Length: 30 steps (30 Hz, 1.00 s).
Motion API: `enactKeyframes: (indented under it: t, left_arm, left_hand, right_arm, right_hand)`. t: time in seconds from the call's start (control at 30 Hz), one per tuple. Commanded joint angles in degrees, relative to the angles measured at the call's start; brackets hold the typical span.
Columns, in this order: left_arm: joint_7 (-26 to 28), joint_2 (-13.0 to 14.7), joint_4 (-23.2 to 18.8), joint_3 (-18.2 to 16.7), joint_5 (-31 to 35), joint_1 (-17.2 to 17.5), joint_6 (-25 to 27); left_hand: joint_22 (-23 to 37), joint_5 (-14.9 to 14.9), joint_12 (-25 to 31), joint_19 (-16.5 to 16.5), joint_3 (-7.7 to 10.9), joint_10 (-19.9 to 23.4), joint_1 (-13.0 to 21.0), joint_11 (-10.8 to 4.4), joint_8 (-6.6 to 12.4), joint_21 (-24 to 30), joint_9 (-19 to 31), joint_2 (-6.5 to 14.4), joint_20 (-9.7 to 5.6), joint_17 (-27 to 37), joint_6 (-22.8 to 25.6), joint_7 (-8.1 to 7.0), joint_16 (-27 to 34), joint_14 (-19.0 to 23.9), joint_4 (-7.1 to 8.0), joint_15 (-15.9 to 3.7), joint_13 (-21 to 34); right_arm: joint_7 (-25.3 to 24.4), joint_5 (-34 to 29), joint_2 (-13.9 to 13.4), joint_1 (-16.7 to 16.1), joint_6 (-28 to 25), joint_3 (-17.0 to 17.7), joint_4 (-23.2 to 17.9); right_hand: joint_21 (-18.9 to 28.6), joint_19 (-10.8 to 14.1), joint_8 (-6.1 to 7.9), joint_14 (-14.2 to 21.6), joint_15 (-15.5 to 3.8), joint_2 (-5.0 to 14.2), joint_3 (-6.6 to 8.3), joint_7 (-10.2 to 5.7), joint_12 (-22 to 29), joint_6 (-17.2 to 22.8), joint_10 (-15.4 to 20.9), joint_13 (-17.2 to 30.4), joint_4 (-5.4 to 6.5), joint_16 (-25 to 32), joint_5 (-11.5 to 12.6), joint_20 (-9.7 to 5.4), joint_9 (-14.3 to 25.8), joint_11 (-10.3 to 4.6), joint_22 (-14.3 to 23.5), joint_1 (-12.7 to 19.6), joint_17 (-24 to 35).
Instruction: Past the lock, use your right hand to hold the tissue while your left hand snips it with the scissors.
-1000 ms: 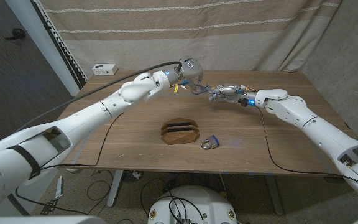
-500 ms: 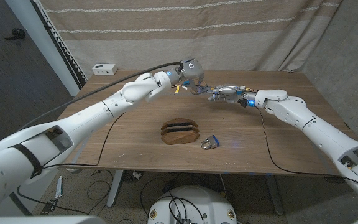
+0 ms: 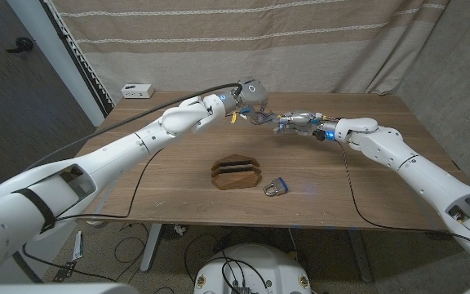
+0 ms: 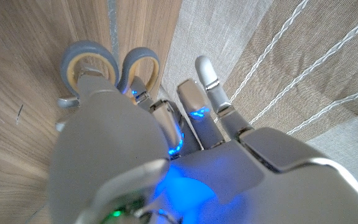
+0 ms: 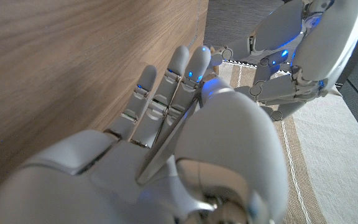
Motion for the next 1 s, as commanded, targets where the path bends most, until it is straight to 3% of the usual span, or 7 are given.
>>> enactKeyframes:
  t: [0.03,1.0]
  left_arm:
    - [-1.25,-0.27,0.17,0.80,1.02,-0.42,-0.24]
    - [-5.15,-1.54,0.36,1.92,1.99,-0.52,1.71]
  left_hand:
    - [0.01,-0.30,-0.19,-0.11,-0.19,0.23,0.56,-0.08,0.22,0.63,0.14,0.12,-9.00,-0.07,0.23,-0.01,-0.03,0.26,0.37,0.00,0.11]
    - [-1.05,-0.44,-0.20,-0.31,0.26,0.23,2.15,-0.08,0.21,1.27,0.15,0.65,-9.14,-0.12,0.23,-0.08,-0.14,0.25,0.25,-0.02,0.10]
  right_arm:
    - [-0.29,0.47,-0.23,-0.44,0.07,0.35,-0.67]
    - [-0.45,0.68,-0.51,-0.89,0.21,0.43,-1.38]
  right_hand:
    - [0.44,-0.13,0.30,0.11,-4.04,1.52,3.66,1.60,0.32,2.43,-0.03,0.16,3.45,-0.34,0.36,-7.01,0.15,-0.26,0.17,1.02,0.23]
    - [1.81,-0.55,0.36,0.16,-4.04,1.47,3.64,1.42,0.40,2.51,-0.06,0.23,3.37,-0.50,0.34,-7.11,0.02,-0.16,-0.03,0.89,0.23]
